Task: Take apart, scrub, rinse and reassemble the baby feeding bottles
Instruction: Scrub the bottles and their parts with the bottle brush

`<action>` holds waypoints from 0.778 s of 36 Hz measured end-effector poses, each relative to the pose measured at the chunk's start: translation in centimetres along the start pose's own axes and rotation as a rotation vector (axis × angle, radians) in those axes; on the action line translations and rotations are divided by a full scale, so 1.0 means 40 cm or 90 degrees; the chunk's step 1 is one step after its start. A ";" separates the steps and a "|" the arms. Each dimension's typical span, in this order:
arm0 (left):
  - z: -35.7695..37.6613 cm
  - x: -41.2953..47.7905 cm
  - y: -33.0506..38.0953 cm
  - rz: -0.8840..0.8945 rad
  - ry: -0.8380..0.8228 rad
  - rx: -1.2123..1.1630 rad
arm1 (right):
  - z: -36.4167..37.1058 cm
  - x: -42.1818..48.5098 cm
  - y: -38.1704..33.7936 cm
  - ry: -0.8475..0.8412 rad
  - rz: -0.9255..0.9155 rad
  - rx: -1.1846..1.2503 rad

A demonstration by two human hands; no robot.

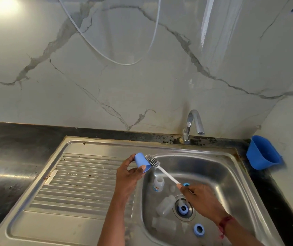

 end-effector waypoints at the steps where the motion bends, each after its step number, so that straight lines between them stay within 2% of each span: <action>1: 0.011 0.001 0.004 -0.001 -0.021 0.002 | -0.005 0.003 0.000 0.003 0.003 0.007; 7: 0.055 -0.006 0.018 -0.002 -0.089 -0.069 | -0.030 0.009 -0.040 0.017 -0.013 0.026; 13: 0.007 -0.010 0.003 0.003 -0.007 -0.165 | 0.012 0.011 -0.038 -0.001 -0.032 0.036; 21: -0.028 -0.012 -0.011 0.000 0.047 -0.127 | 0.049 0.002 0.000 -0.037 -0.021 0.045; 28: 0.005 0.001 -0.017 0.002 -0.009 0.021 | 0.033 0.030 0.001 -0.042 0.032 0.049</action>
Point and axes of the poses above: each hand's wrist, its own x-axis towards the middle knuckle, its own z-axis out of the palm, y = z × x, the point moved 10 cm from there along x, towards the middle knuckle, and after that the axes turned 10 degrees about -y, right-handed, at the moved point
